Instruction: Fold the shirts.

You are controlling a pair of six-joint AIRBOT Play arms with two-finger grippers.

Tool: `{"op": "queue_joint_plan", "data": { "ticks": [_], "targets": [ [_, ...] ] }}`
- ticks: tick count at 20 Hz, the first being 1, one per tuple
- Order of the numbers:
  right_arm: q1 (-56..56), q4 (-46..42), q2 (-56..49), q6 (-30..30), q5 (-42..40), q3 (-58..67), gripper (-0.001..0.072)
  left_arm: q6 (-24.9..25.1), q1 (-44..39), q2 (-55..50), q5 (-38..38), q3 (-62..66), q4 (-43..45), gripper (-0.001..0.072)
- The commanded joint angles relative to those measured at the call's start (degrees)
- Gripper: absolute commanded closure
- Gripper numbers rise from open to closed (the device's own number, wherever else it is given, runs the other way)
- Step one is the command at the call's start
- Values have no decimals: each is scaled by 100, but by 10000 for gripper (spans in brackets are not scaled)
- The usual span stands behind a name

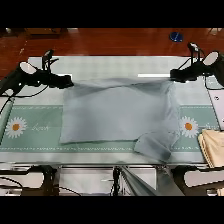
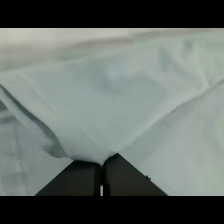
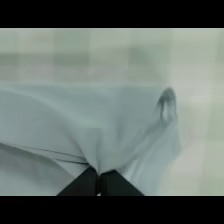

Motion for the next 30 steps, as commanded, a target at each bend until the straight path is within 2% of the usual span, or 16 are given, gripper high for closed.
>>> {"op": "queue_joint_plan", "data": {
  "ticks": [1, 5, 12, 19, 22, 23, 24, 25, 27, 29, 30],
  "targets": [
    [-83, -1095, 234, 424, 1353, 4, 693, -389, 186, 0, -1598, 4, 267, 690],
    [-197, -1143, 195, 437, 1421, -50, 693, -505, 505, -4, -1805, 4, 629, 690],
    [-186, -693, -437, 476, 1340, -98, 692, -503, 599, -15, -686, 4, 605, 689],
    [-188, -474, -595, 431, 1539, -98, 691, -503, 612, -90, -684, 4, 498, 685],
    [-199, -474, -551, 227, 1840, -96, 687, -365, 627, -85, -1147, 7, 498, 575],
    [-199, -474, -487, 76, 1963, -90, 665, -229, 651, -76, -1368, 7, 518, 558],
    [-203, -472, -385, -61, 2129, -90, 576, -179, 710, -52, -1600, 17, 560, 486],
    [-251, -407, -221, -133, 2232, -90, 490, -179, 796, -17, -1838, 68, 658, 476],
    [-391, -389, 308, -273, 2378, -90, 456, -179, 1082, 164, -2326, 271, 933, 468],
    [-636, -608, 975, -461, 2623, -92, 350, -190, 1510, 555, -2691, 363, 1241, 440],
    [-820, -837, 1281, -461, 2723, -96, 331, -205, 1751, 780, -2898, 326, 1412, 435]
  ]
}}
